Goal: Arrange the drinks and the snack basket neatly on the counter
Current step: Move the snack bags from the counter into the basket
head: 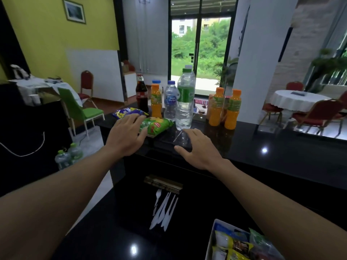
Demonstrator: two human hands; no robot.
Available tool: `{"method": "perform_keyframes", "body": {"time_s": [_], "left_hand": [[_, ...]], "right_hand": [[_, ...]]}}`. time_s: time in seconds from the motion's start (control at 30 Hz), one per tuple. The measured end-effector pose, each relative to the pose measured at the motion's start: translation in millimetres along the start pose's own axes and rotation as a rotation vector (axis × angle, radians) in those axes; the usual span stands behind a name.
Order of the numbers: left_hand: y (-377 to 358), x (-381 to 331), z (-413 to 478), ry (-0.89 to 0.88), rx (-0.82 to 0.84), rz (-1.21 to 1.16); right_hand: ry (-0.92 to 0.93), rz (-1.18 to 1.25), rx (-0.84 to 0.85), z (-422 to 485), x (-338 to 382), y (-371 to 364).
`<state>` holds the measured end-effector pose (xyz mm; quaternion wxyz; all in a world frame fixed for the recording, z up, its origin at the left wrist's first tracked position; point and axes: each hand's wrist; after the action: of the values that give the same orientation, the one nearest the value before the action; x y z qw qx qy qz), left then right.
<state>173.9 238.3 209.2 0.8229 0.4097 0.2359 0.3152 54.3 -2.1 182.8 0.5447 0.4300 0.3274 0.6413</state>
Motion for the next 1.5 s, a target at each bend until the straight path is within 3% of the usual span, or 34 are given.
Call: {"method": "perform_keyframes", "body": {"time_s": [0.23, 0.63, 1.07, 1.2, 1.5], "left_hand": [[6.4, 73.4, 29.5, 0.061, 0.033, -0.037], [-36.1, 136.5, 71.1, 0.109, 0.427, -0.024], [-39.2, 141.7, 82.5, -0.084, 0.347, 0.076], [-38.4, 142.0, 81.0, -0.061, 0.370, -0.064], [-32.7, 137.6, 84.3, -0.063, 0.405, 0.035]], "right_hand": [[0.034, -0.015, -0.032, 48.1, 48.6, -23.0], [-0.017, -0.054, 0.042, 93.5, 73.2, -53.2], [-0.028, -0.153, 0.036, 98.0, 78.6, -51.9], [-0.025, -0.105, 0.044, 97.9, 80.1, -52.1], [-0.040, -0.143, 0.043, 100.5, 75.1, -58.0]]}}
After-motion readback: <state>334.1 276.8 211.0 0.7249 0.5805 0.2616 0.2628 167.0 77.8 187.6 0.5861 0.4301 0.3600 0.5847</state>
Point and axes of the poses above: each hand's wrist, its own z-axis towards the middle knuckle, its own y-axis out of the back of the hand, x = y × z, and after that the axes turned 8 degrees about -z, right-handed
